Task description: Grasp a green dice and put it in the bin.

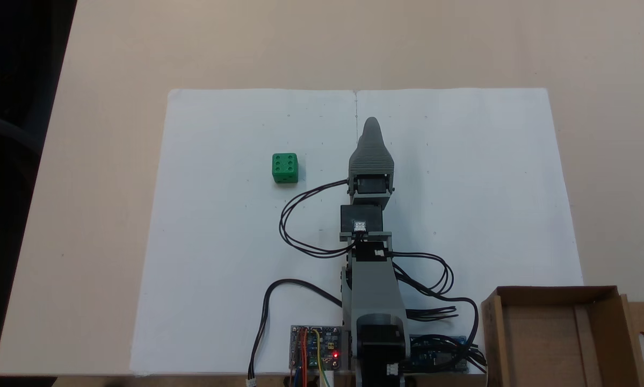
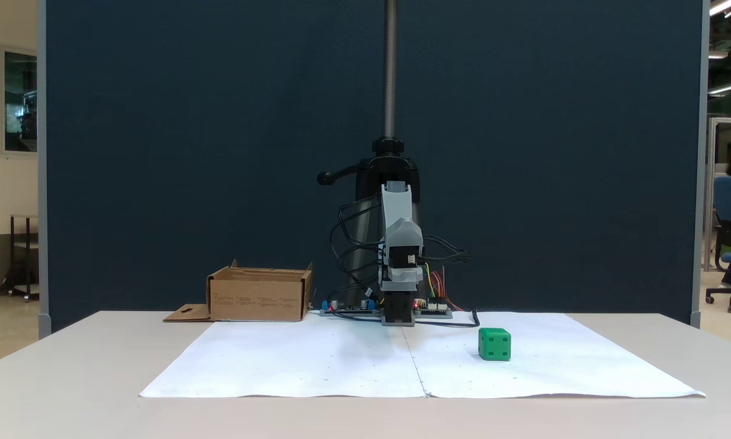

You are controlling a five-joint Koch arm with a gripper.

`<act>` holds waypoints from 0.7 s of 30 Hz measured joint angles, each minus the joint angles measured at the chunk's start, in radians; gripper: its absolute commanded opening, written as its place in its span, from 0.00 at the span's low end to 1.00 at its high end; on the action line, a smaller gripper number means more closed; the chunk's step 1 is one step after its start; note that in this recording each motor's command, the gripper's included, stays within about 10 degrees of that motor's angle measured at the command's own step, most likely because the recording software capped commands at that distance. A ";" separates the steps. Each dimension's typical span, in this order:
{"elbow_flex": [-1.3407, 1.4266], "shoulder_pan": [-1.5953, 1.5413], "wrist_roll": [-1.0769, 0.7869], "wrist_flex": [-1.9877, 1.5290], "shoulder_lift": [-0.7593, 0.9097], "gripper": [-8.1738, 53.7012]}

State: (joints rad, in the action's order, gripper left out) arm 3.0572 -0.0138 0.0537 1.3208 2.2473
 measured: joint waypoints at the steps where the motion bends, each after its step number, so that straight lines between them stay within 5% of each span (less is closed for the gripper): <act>1: 0.000 -0.011 0.000 -0.012 0.000 0.83; 21: -0.041 -0.054 -0.006 -0.179 0.000 0.76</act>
State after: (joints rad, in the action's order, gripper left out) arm 3.0158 -0.0675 0.0476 1.1413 2.2473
